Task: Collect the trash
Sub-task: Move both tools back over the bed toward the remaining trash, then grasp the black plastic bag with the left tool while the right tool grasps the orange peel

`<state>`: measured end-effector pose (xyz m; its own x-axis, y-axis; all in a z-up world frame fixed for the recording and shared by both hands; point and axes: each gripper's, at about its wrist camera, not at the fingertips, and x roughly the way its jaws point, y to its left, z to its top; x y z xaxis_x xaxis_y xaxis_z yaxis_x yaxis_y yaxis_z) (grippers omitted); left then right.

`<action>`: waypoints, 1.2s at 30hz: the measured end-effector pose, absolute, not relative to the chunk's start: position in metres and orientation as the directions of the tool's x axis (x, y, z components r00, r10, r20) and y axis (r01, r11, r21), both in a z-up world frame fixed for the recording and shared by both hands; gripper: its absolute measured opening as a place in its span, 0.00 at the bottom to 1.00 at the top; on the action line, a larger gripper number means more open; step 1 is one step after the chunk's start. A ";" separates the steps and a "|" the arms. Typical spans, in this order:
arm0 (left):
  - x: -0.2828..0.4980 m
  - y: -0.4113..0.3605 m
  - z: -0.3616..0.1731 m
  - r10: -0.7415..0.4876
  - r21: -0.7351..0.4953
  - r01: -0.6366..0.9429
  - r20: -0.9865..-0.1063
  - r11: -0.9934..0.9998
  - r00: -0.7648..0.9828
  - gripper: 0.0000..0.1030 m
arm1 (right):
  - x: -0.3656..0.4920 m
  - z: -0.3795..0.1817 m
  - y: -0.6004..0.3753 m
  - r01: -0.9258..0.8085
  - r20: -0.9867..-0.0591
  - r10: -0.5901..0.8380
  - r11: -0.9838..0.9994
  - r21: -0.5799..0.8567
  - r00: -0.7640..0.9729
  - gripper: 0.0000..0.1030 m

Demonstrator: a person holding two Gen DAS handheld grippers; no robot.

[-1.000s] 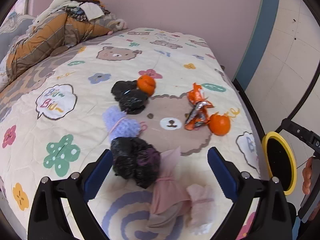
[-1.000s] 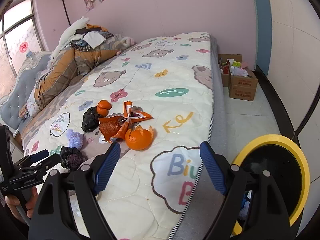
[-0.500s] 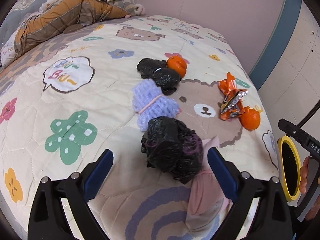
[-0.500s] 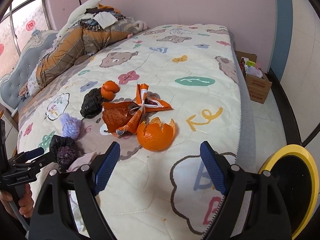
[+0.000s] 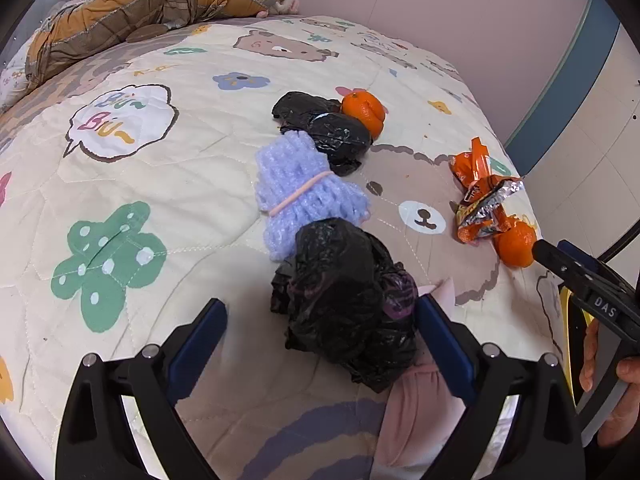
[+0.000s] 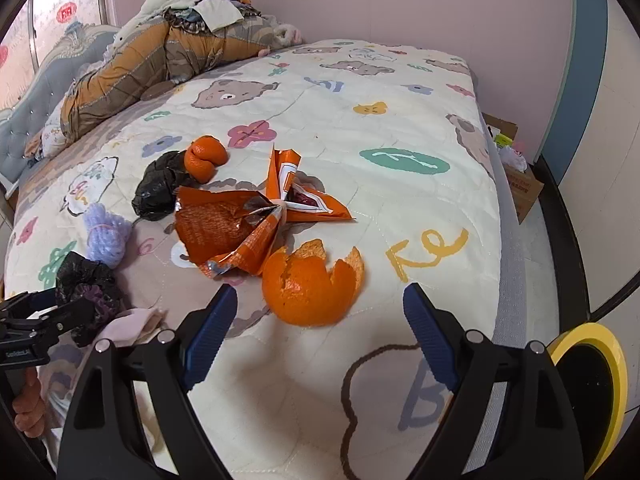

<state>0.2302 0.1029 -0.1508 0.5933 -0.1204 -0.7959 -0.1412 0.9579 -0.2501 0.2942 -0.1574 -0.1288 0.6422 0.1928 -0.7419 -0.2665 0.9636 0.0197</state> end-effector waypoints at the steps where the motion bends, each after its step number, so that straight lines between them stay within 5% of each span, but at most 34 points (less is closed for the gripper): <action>1: 0.231 0.103 -0.151 -0.123 -0.254 -0.142 -0.795 0.957 0.594 0.89 | 0.297 -0.130 -0.156 -0.266 -0.743 0.192 0.964 0.019 0.641 0.79; 11: 0.241 0.103 -0.158 -0.137 -0.282 -0.155 -0.789 0.947 0.600 0.87 | 0.324 -0.150 -0.152 -0.254 -0.762 0.177 0.967 0.017 0.622 0.79; 16: 0.240 0.102 -0.160 -0.132 -0.285 -0.158 -0.778 0.946 0.614 0.72 | 0.329 -0.156 -0.147 -0.260 -0.758 0.171 0.966 0.002 0.629 0.73; 22: 0.239 0.100 -0.159 -0.139 -0.288 -0.141 -0.764 0.947 0.630 0.51 | 0.330 -0.159 -0.140 -0.273 -0.751 0.164 0.962 -0.023 0.640 0.51; 27: 0.234 0.101 -0.156 -0.134 -0.291 -0.144 -0.754 0.946 0.643 0.46 | 0.323 -0.155 -0.137 -0.282 -0.733 0.160 0.958 -0.045 0.661 0.32; 36: 0.224 0.110 -0.146 -0.145 -0.322 -0.164 -0.749 0.932 0.646 0.45 | 0.312 -0.151 -0.141 -0.274 -0.720 0.160 0.961 -0.044 0.675 0.22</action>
